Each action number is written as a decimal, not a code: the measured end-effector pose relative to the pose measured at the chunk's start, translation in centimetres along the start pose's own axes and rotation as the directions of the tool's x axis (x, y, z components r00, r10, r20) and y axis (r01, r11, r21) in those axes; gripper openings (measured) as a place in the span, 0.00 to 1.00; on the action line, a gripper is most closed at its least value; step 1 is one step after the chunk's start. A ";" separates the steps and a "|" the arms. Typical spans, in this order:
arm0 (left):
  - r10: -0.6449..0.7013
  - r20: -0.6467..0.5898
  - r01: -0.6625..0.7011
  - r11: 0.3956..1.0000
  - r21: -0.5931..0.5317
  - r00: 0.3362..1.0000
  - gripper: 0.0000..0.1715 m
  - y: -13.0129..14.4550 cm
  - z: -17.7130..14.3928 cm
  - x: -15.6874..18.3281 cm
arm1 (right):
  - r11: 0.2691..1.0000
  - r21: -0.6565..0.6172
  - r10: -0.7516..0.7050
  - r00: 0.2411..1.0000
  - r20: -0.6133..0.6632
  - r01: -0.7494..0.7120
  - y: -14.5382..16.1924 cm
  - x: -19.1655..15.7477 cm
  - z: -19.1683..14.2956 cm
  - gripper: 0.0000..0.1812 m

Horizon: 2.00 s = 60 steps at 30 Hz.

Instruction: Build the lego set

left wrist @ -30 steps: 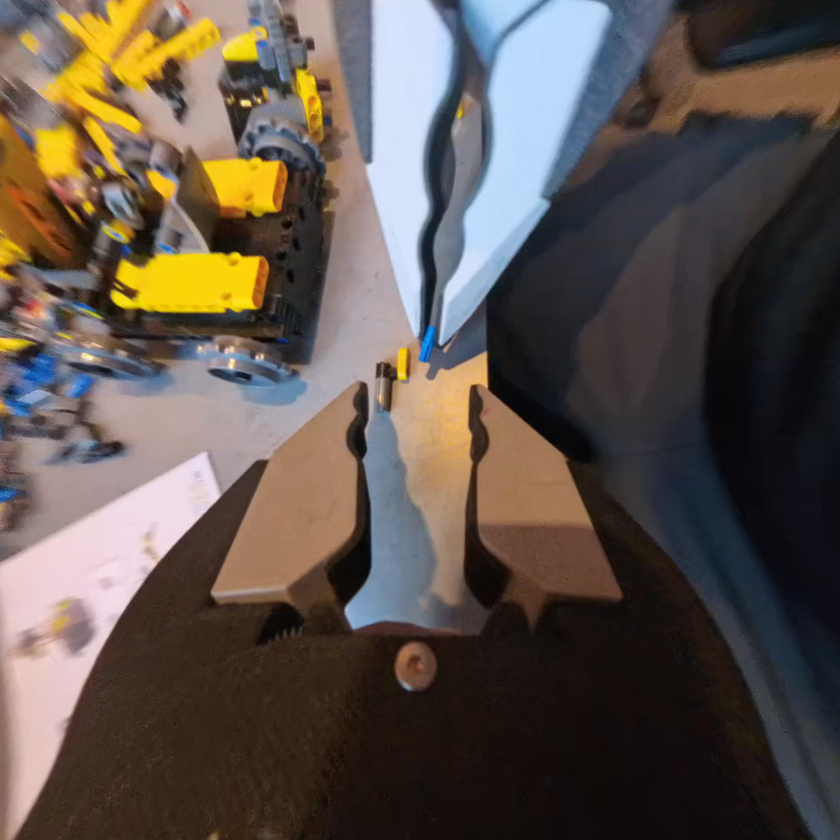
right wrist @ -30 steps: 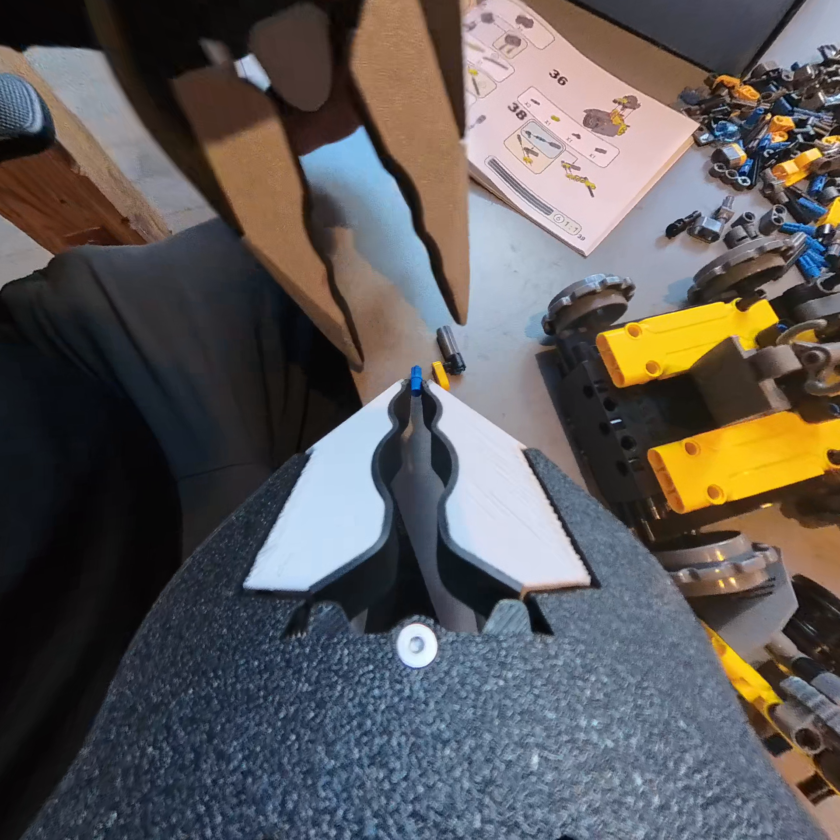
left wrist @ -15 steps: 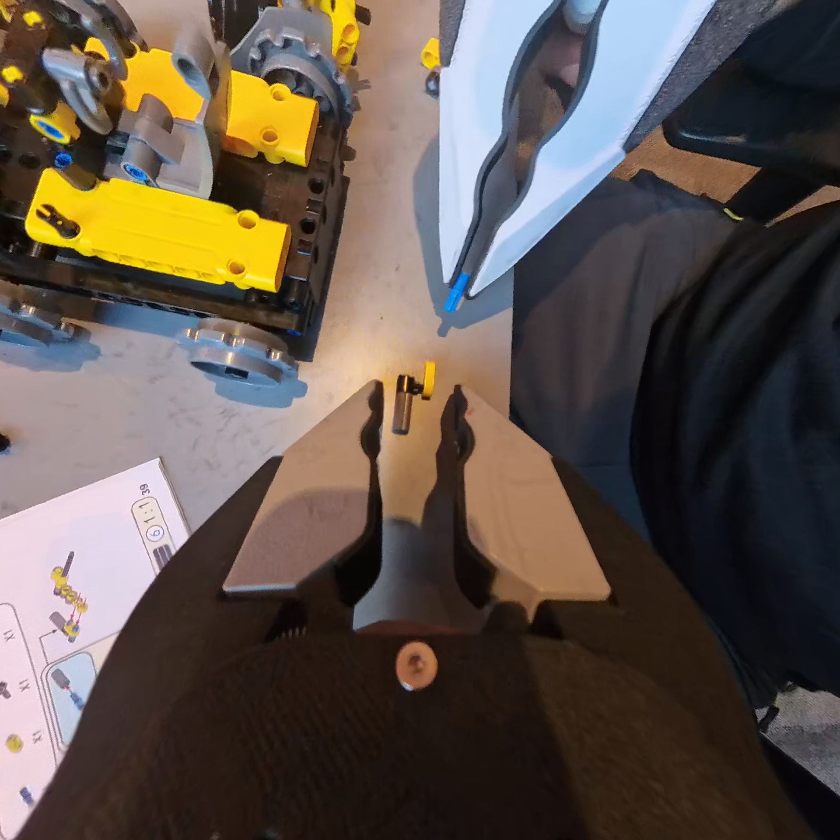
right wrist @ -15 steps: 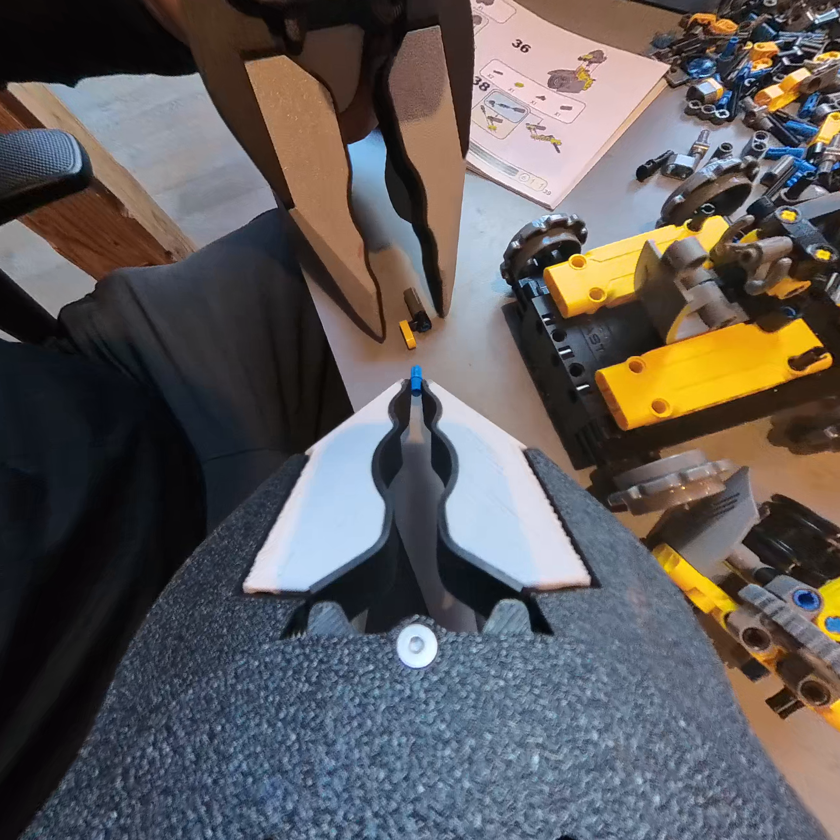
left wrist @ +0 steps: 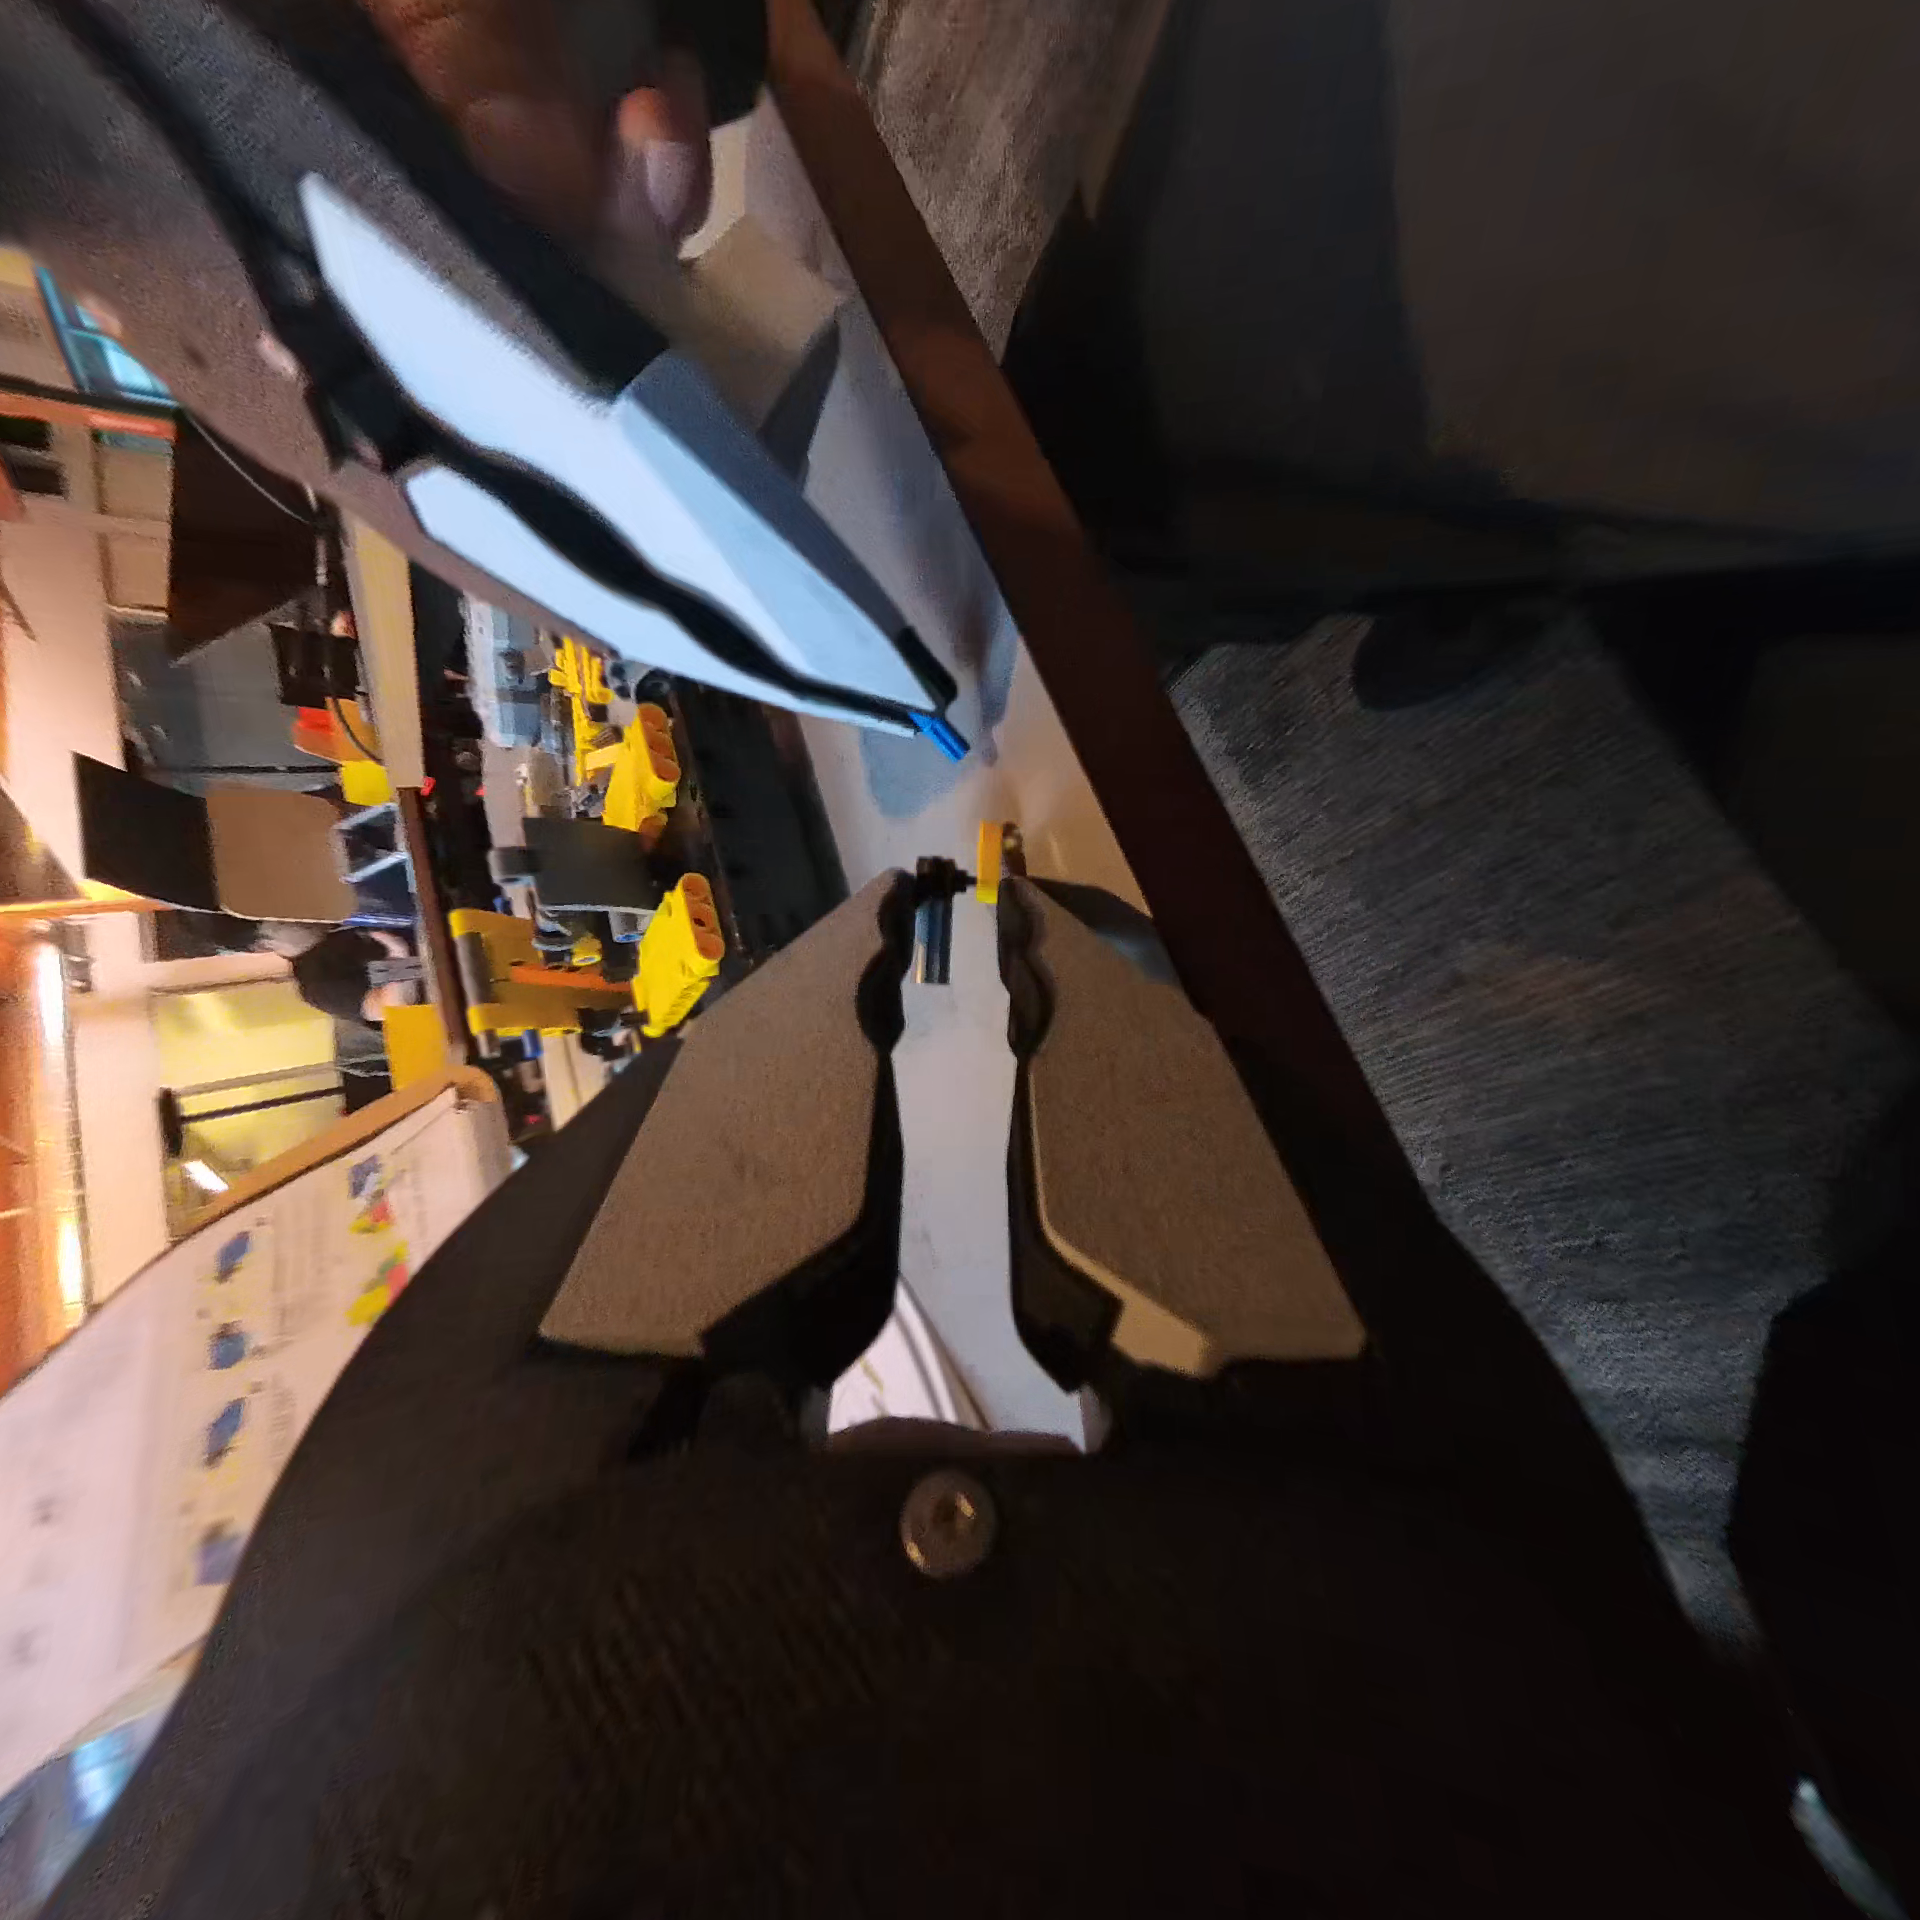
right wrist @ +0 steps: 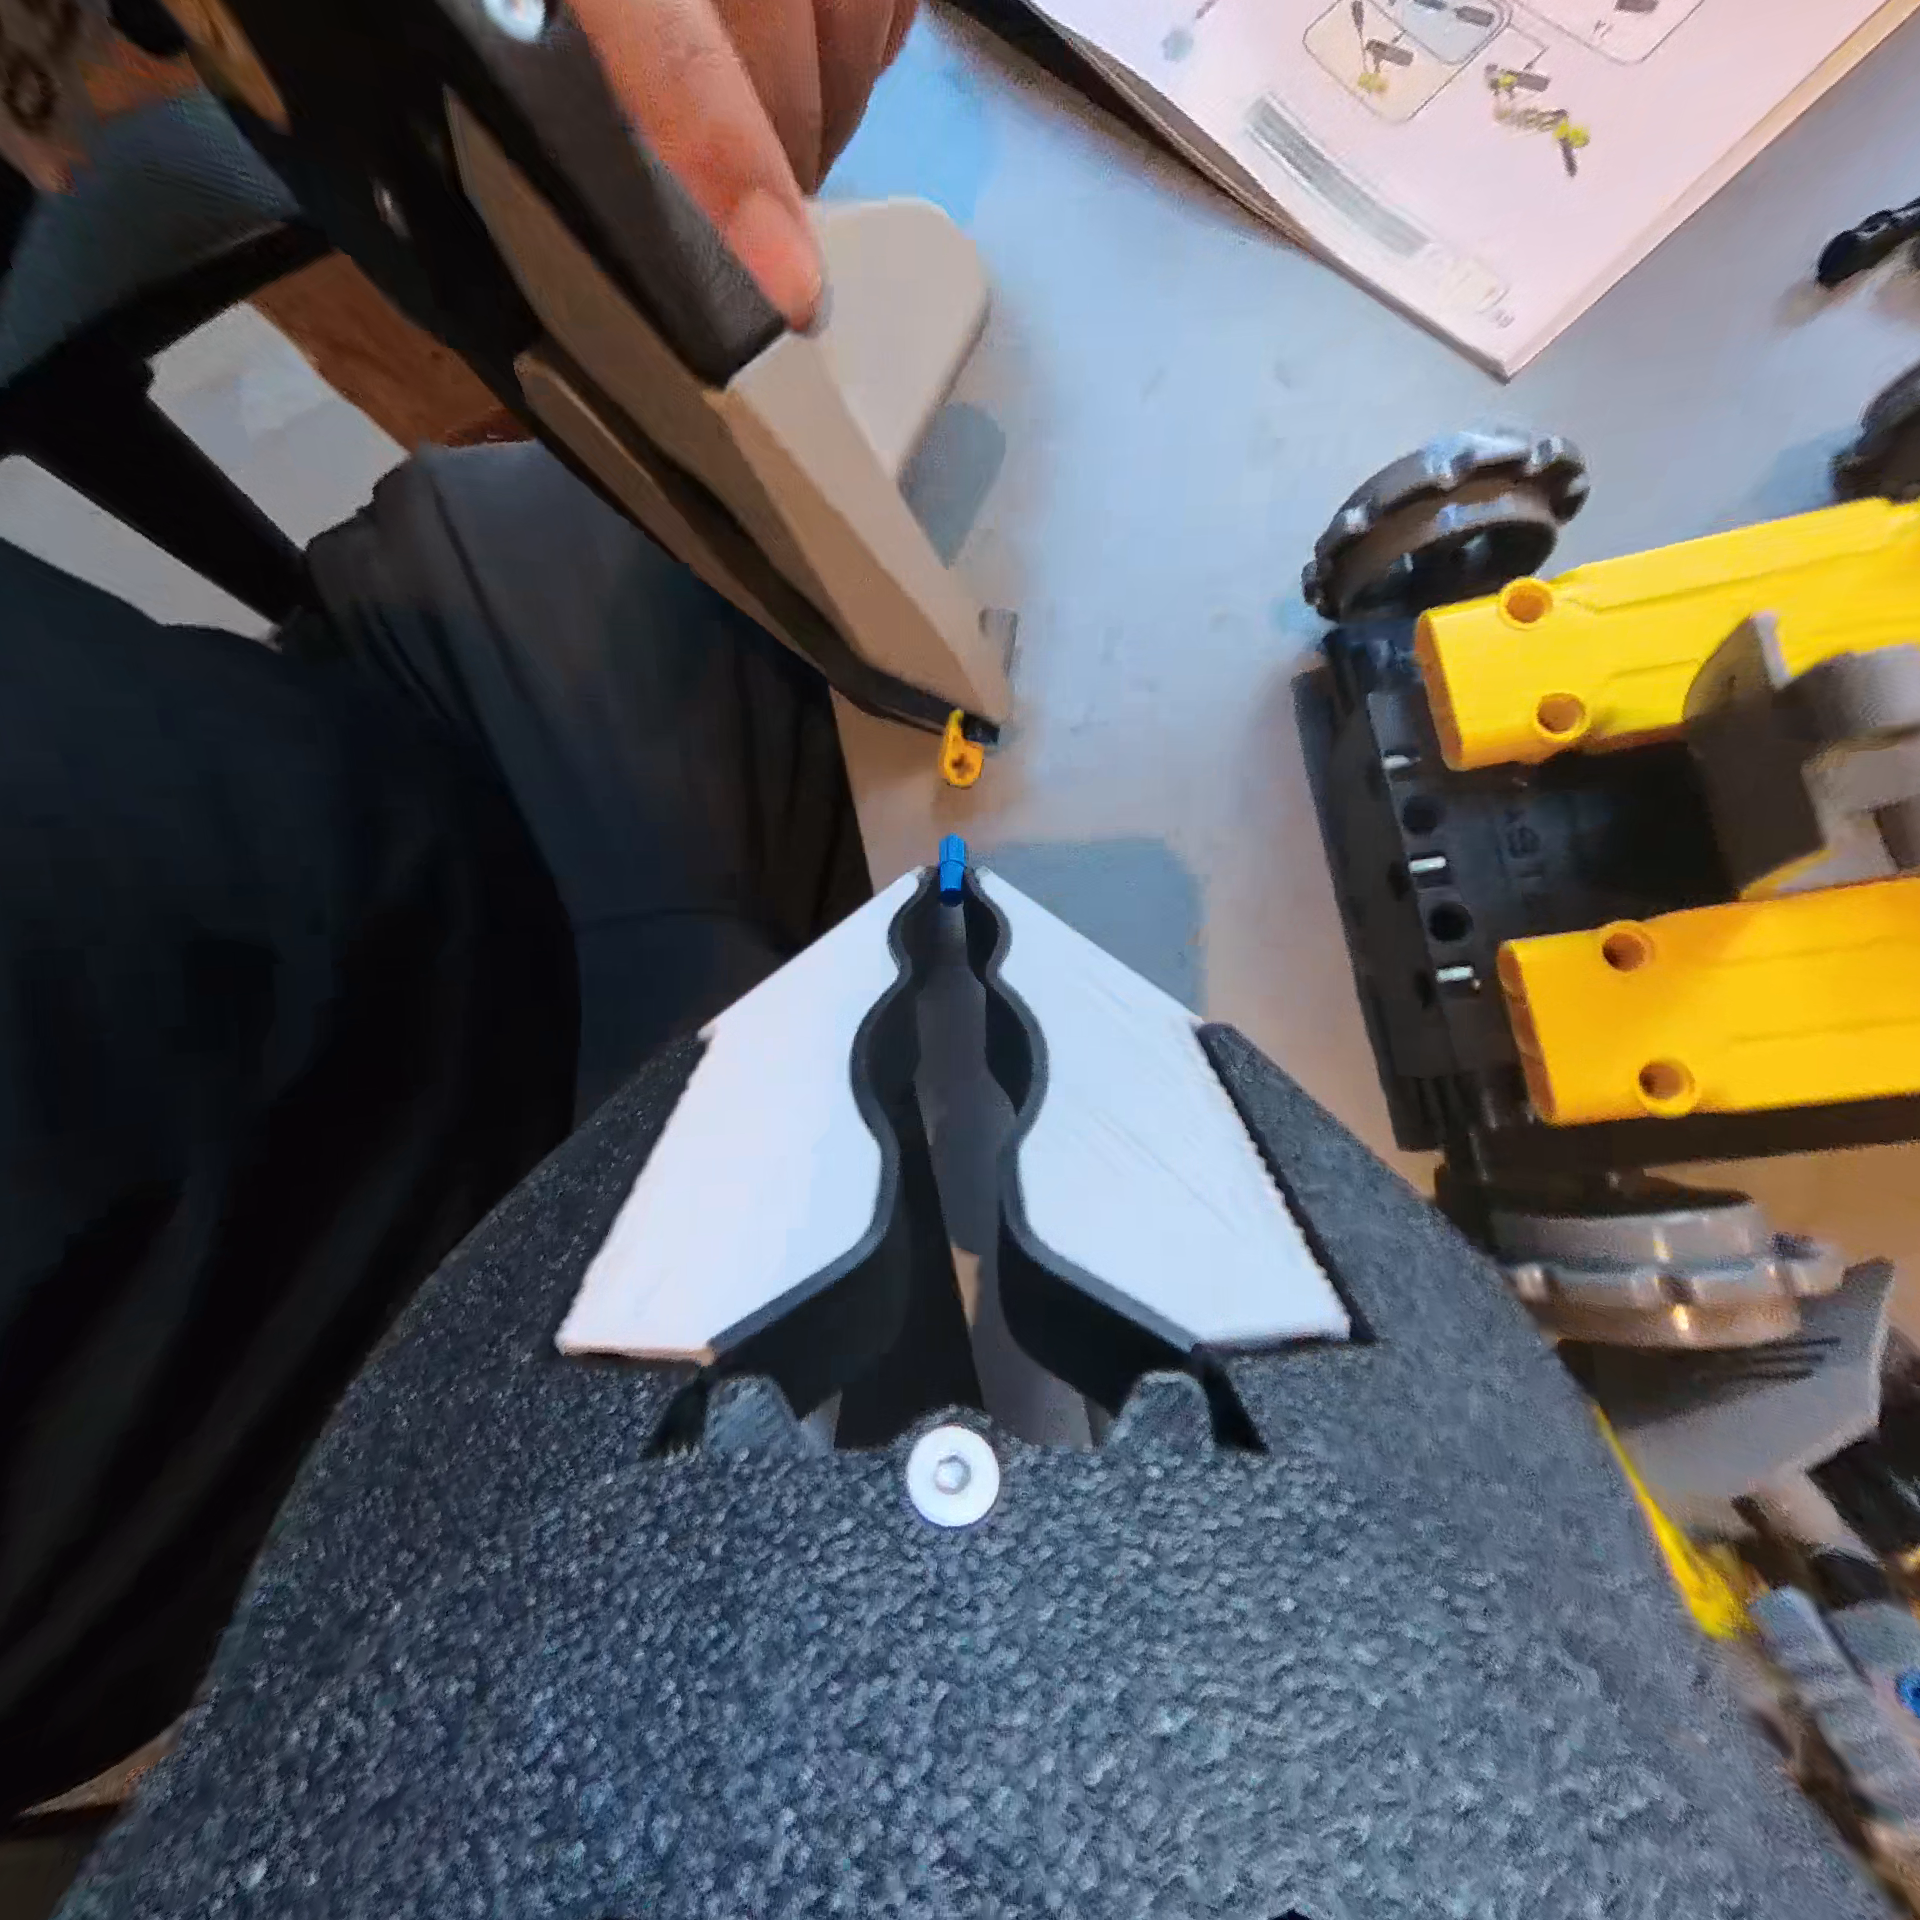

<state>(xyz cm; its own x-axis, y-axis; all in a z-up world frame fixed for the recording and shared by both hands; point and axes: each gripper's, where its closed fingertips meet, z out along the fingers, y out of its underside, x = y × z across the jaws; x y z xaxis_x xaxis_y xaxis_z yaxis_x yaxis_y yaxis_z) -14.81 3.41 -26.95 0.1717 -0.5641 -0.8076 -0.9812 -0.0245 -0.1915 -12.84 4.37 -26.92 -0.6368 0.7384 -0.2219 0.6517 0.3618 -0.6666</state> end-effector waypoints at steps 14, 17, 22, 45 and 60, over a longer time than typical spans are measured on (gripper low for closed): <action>0.050 0.153 -0.050 0.999 -0.001 0.987 0.08 0.7 -0.2 -0.3 | 0.954 -0.294 -0.052 0.998 0.021 0.056 -1.8 0.7 1.1 0.02; 0.044 0.161 -0.046 0.999 0.011 0.986 0.08 0.7 -0.2 -0.3 | 0.941 -0.332 -0.063 0.998 0.014 0.064 -2.0 0.8 1.0 0.02; 0.043 0.192 -0.047 0.999 0.012 0.981 0.08 0.6 -0.2 -0.4 | 0.920 -0.388 -0.045 0.999 0.029 0.053 -1.9 0.7 1.1 0.02; 0.043 0.256 -0.046 0.999 0.006 0.966 0.08 0.5 -0.3 -0.5 | 0.903 -0.429 0.032 0.998 0.052 -0.007 -2.3 0.7 1.3 0.02; -0.005 0.247 0.006 1.000 0.000 0.969 0.08 0.6 -0.3 -0.5 | 0.964 -0.264 0.035 0.999 -0.041 -0.044 -2.2 0.8 1.7 0.02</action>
<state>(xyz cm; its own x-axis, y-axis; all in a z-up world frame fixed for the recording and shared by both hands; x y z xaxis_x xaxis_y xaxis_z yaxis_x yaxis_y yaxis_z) -15.55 3.41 -26.51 0.1935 -0.3427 -0.9193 -0.9802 -0.0279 -0.1959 -15.48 3.20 -26.79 -0.5964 0.7732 -0.2156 0.7648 0.4659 -0.4450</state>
